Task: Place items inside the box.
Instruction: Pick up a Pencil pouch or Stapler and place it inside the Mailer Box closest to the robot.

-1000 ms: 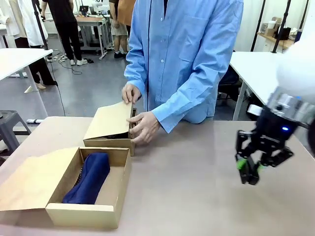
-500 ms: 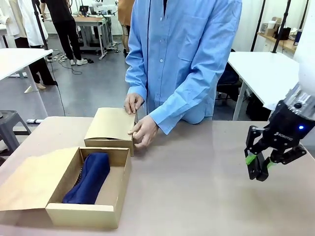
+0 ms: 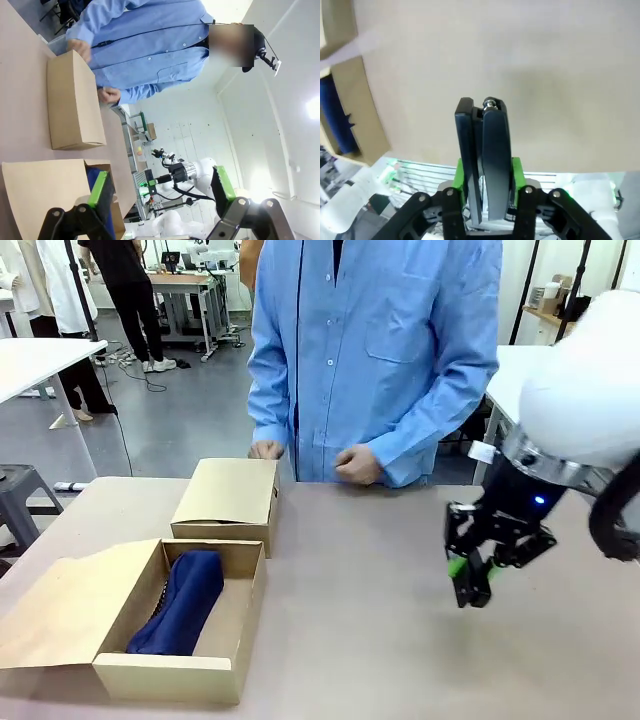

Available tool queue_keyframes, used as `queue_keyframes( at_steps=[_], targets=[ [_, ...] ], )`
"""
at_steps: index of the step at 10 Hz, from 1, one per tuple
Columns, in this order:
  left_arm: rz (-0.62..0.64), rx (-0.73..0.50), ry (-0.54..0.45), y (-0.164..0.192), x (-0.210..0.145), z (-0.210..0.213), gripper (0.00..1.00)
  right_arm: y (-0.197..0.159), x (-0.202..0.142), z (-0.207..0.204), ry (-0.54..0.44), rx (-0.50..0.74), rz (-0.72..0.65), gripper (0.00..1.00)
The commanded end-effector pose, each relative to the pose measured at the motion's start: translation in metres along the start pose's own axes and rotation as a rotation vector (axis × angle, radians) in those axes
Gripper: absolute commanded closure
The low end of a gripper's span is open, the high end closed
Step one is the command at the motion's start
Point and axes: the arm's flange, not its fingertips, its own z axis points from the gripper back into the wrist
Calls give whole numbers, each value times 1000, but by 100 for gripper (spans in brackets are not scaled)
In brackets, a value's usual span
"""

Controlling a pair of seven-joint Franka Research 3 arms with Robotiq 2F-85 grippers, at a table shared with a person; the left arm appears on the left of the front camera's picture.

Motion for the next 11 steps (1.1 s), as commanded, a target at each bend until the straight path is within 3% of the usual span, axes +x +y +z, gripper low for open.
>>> queue_keyframes(
  at_steps=[1,5,6,7,8,9,11],
  targets=[
    [-12,-13,4,-2,-1,-1,0,62,1,5,-13,70,40,59],
    [-12,-13,4,-2,-1,-1,0,229,-17,-34,104,209,10,59],
    [-12,-13,4,-2,-1,-1,0,254,-24,-49,107,212,22,59],
    [-12,-13,4,-2,-1,-1,0,275,-30,-69,42,234,-29,59],
    [-12,-13,4,-2,-1,-1,0,282,-32,-83,29,230,-78,59],
    [-12,-13,4,-2,-1,-1,0,257,-35,-55,118,236,27,59],
    [-12,-13,4,-2,-1,-1,0,257,-35,-55,118,236,27,59]
  ],
)
